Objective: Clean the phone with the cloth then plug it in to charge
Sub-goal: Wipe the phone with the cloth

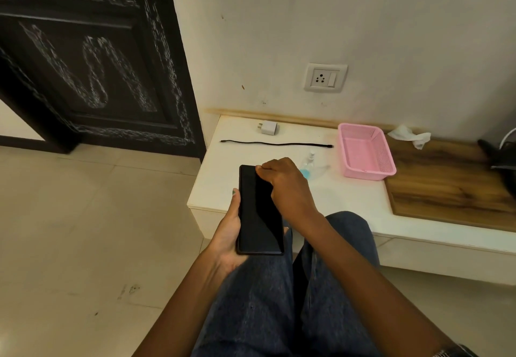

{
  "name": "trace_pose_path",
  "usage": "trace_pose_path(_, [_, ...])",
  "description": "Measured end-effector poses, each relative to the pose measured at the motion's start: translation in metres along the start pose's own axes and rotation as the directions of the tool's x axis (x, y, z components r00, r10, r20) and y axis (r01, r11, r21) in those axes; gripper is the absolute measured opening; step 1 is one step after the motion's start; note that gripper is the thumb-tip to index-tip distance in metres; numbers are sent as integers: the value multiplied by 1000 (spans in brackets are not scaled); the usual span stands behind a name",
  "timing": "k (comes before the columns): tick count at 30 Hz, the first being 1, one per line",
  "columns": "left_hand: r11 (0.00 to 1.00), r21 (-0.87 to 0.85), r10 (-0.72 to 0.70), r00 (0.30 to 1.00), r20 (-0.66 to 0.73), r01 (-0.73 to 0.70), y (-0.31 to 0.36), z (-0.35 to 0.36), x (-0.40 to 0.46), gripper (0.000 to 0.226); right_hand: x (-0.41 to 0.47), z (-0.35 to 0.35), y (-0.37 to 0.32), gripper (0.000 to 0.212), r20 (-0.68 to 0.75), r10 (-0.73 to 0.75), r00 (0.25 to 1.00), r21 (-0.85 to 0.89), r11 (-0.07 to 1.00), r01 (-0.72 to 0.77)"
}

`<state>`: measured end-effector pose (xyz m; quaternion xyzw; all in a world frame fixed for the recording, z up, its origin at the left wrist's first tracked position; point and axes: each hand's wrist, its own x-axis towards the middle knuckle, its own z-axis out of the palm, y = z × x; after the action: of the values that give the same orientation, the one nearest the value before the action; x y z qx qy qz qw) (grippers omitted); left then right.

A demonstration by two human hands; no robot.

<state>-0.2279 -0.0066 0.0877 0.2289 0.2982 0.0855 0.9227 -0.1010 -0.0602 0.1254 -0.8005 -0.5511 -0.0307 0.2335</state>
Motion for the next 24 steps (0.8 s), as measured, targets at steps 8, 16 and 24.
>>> trace_pose_path(8, [998,59,-11,1000,1,10,2,2,-4,59,-9,14,-18,46,30,55,998,81,995,-57])
trace_pose_path(16, [988,-149,-47,998,-45,40,2,7,-7,53,-31,17,-37,50,33,15,999,189,982,-21])
trace_pose_path(24, [982,-174,-94,991,-95,76,8,-10,-3,79,-73,4,-57,40,-55,-116,992,186,975,124])
